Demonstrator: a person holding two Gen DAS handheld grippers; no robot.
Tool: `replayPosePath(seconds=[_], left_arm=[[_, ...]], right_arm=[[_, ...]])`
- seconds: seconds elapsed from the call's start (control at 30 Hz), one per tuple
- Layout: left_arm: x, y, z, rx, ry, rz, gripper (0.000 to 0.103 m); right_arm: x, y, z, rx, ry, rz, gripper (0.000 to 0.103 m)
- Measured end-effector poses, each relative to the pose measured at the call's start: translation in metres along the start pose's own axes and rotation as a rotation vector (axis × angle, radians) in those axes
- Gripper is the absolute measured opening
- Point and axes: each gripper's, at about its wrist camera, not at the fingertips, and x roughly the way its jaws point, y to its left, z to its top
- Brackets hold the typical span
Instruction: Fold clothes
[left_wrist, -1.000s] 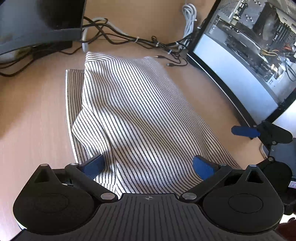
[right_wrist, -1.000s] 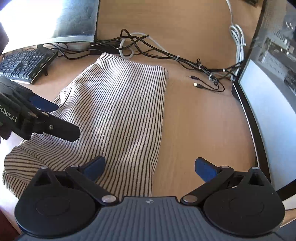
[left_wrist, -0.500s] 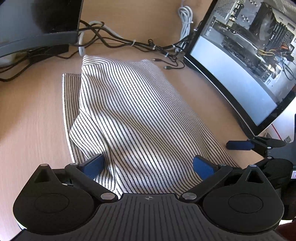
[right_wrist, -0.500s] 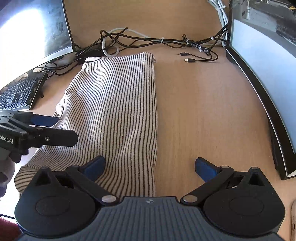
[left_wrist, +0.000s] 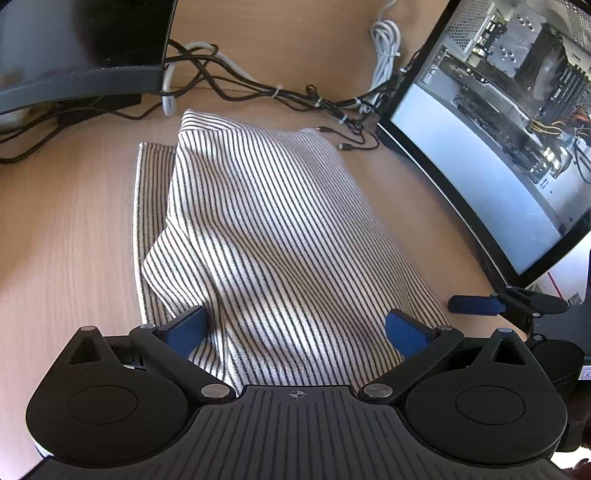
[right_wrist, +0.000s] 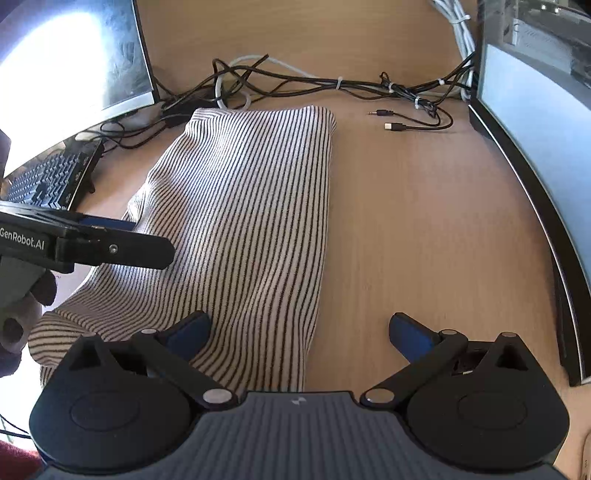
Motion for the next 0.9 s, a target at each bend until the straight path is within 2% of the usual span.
replayPosePath(seconds=[0.17, 0.3, 0.33, 0.4, 0.47, 0.63, 0.67, 0.73, 0.77, 0.9], left_arm=[[-0.011, -0.003, -0.005, -0.005, 0.012, 0.052, 0.103], [-0.030, -0.004, -0.018, 0.031, 0.001, 0.135, 0.103], [-0.035, -0.005, -0.024, 0.048, 0.005, 0.156, 0.103], [-0.041, -0.007, -0.034, 0.091, 0.021, 0.199, 0.103], [-0.045, -0.010, -0.044, 0.130, 0.026, 0.233, 0.103], [-0.059, -0.018, -0.049, 0.165, -0.017, 0.307, 0.103], [-0.061, -0.020, -0.048, 0.170, -0.028, 0.323, 0.103], [-0.065, -0.022, -0.047, 0.174, -0.044, 0.337, 0.103], [-0.067, -0.022, -0.048, 0.171, -0.047, 0.331, 0.103], [-0.073, -0.023, -0.050, 0.166, -0.055, 0.326, 0.103]], right_arm=[[-0.004, -0.002, -0.005, 0.020, -0.029, 0.004, 0.103], [-0.013, -0.010, -0.001, 0.059, -0.020, 0.031, 0.103], [-0.023, -0.011, 0.001, 0.058, -0.052, 0.029, 0.103], [-0.041, -0.007, 0.003, 0.000, -0.125, 0.010, 0.103], [-0.045, -0.001, 0.002, -0.081, -0.132, -0.041, 0.103], [-0.025, 0.015, -0.017, -0.271, -0.020, -0.133, 0.103], [-0.032, 0.022, -0.014, -0.305, -0.039, -0.118, 0.101], [-0.046, 0.034, -0.008, -0.373, -0.077, -0.088, 0.077], [-0.052, 0.041, -0.006, -0.406, -0.094, -0.069, 0.074], [-0.068, 0.073, -0.005, -0.502, -0.088, 0.136, 0.073]])
